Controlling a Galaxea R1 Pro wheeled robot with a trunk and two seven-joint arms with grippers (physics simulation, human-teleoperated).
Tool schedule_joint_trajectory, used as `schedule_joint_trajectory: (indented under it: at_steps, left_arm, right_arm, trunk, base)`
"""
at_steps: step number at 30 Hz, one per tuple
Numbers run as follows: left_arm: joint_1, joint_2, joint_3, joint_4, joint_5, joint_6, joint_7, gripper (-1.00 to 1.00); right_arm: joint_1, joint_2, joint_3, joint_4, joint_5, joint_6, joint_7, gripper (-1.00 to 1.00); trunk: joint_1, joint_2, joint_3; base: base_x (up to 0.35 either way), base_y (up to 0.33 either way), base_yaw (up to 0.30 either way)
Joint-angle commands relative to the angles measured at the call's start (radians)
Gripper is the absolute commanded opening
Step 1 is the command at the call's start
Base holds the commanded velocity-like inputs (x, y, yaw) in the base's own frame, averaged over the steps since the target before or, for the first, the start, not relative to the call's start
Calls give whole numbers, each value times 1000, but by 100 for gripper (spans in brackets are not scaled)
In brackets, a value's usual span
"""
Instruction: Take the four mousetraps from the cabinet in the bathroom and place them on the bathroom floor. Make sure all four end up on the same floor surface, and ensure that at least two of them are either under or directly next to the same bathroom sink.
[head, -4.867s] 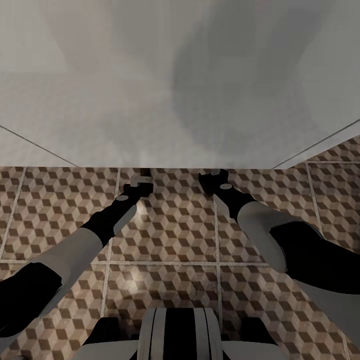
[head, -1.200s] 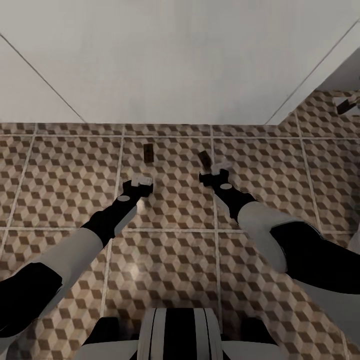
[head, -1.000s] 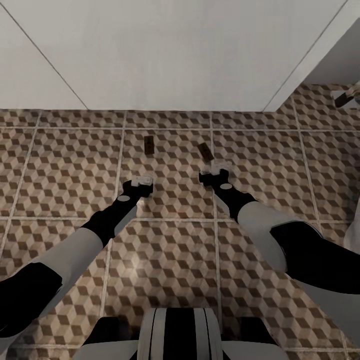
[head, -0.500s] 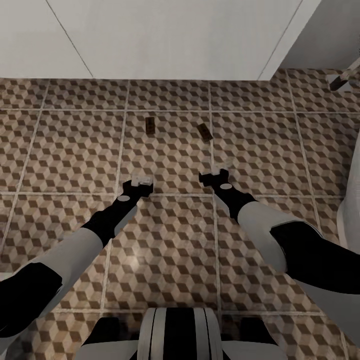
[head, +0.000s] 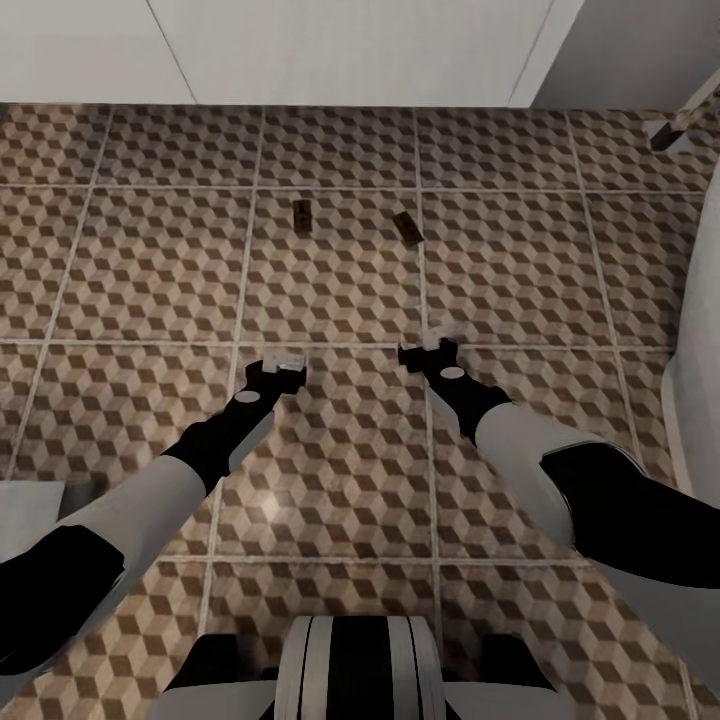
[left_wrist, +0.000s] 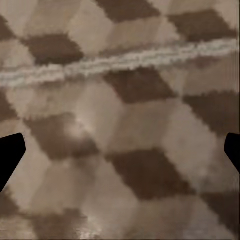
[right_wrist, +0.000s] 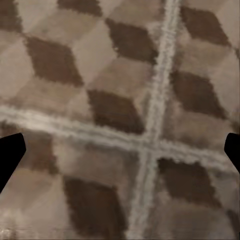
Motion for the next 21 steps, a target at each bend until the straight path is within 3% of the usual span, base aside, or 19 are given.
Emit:
schedule_joint_trajectory:
  at_steps: [1, 7, 21]
  left_arm:
    - [-1, 2, -8, -3, 8, 4, 9, 100]
    - [-1, 2, -8, -3, 8, 4, 9, 100]
    - [-1, 2, -8, -5, 8, 4, 9, 100]
  right_arm:
    - [-1, 0, 5, 2, 2, -2, -5, 100]
    - [-1, 0, 5, 2, 2, -2, -5, 100]
    - [-1, 0, 5, 3, 2, -19, -5, 100]
  trunk:
    - [-1, 0, 0]
    - [-1, 0, 0]
    - [-1, 0, 0]
  base:
    - [-237, 0, 0]
    - [-122, 0, 0]
    - [-14, 0, 0]
